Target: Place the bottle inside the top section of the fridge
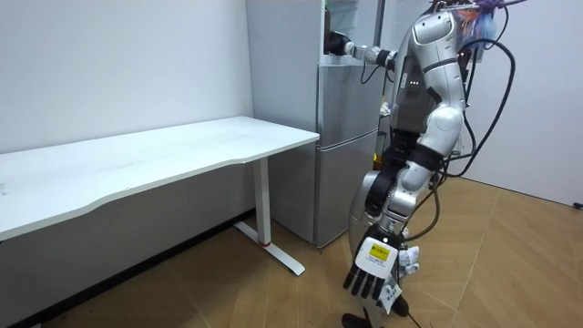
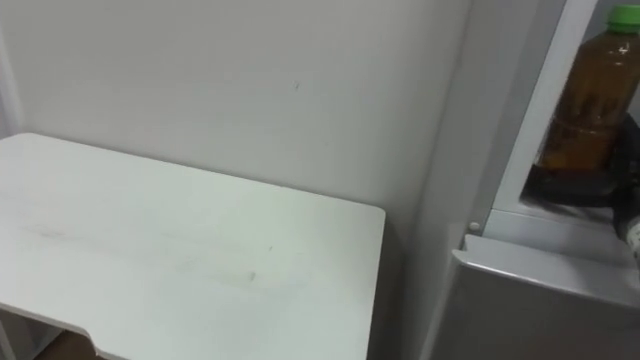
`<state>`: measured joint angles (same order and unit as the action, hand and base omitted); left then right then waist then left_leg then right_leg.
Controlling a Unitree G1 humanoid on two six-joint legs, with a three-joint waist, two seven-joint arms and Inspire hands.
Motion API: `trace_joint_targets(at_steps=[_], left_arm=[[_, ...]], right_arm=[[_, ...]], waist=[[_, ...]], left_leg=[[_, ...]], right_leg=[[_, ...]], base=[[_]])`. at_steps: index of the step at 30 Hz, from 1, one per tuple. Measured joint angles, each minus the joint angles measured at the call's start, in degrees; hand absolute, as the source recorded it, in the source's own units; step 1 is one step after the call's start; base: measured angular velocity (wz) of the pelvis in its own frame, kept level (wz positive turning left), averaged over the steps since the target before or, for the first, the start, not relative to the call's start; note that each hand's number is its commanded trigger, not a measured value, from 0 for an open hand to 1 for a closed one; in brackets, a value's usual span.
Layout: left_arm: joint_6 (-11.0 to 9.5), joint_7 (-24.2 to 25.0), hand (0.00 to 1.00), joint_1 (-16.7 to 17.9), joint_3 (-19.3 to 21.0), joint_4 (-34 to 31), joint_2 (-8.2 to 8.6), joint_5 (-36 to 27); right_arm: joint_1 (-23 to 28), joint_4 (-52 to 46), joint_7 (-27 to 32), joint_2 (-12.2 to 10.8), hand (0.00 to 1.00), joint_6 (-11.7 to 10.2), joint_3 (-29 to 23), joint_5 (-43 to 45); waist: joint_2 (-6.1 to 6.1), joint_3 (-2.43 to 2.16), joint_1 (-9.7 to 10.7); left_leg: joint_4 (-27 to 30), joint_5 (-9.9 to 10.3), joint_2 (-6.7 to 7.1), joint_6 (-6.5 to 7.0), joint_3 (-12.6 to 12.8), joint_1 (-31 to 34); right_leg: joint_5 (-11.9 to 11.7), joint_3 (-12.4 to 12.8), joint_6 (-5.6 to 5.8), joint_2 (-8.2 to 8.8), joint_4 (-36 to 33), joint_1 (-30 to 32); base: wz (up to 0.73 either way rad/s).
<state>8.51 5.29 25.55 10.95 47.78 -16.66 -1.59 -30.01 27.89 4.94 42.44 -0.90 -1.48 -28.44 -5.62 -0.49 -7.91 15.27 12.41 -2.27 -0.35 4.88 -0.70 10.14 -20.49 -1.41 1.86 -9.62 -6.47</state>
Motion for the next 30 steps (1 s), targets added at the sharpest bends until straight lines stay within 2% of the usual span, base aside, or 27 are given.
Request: trace_joint_targets(at_steps=[7,11,13,17,21,27,30], left_arm=[[-0.30,-0.03,0.00,0.00,0.02,0.02,0.10,-0.03],[-0.35,-0.03,0.00,-0.04,0.10,0.00,0.78,0.00],[-0.35,-0.03,0.00,0.01,0.13,0.03,1.71,0.01],[-0.40,0.00,0.00,-0.09,0.13,0.04,2.87,0.00],[-0.40,0.01,0.00,-0.09,0.14,0.03,2.98,-0.01],[-0.47,-0.06,0.00,0.07,0.15,0.48,3.48,-0.01],[-0.38,-0.11,0.00,0.09,0.10,0.47,3.87,-0.07]], right_arm=[[1.85,-2.63,0.67,-0.01,0.00,-0.08,-0.32,-0.35],[4.45,-5.97,-0.07,-0.03,0.00,0.21,-2.28,-0.35],[4.49,-6.33,-0.78,-0.04,0.00,0.23,-2.29,-0.41],[4.50,-6.46,-1.48,-0.05,0.00,0.37,-2.31,-0.64],[4.50,-6.66,-1.47,-0.05,0.00,0.46,-2.31,-0.59],[10.01,-12.77,0.65,-0.49,0.00,0.69,-5.00,-0.34],[10.77,-14.28,1.65,-0.52,0.00,1.18,-5.03,-0.54]], waist=[[-0.62,0.27,1.15],[-0.52,0.32,1.40],[-0.37,0.41,1.41],[-0.54,0.33,1.71],[-0.76,0.12,1.74],[-0.17,0.31,2.03],[0.18,0.18,2.64]], left_leg=[[0.08,0.11,0.08,0.07,-0.11,0.02],[-0.12,0.14,0.07,0.13,0.38,-0.63],[-0.97,0.13,0.07,0.13,0.97,-1.07],[-1.63,0.12,0.06,0.14,1.49,-1.76],[-1.75,0.11,0.07,0.15,2.07,-1.91],[-2.17,0.12,0.01,0.15,2.34,-3.00],[-2.63,0.12,-0.01,0.15,2.37,-3.04]], right_leg=[[0.14,0.18,0.20,0.06,0.02,-0.08],[0.17,0.55,0.25,0.07,-0.03,-0.10],[0.19,1.27,0.27,0.06,0.03,-0.29],[0.24,2.01,0.32,0.04,0.19,0.04],[0.27,2.61,0.38,0.01,0.14,-0.14],[0.24,2.78,0.42,0.02,-0.07,-0.84],[0.25,2.82,0.42,0.02,-0.08,-0.90]], base=[[0.00],[-0.04],[-0.15],[-0.09],[-0.08],[0.00],[-0.01]])
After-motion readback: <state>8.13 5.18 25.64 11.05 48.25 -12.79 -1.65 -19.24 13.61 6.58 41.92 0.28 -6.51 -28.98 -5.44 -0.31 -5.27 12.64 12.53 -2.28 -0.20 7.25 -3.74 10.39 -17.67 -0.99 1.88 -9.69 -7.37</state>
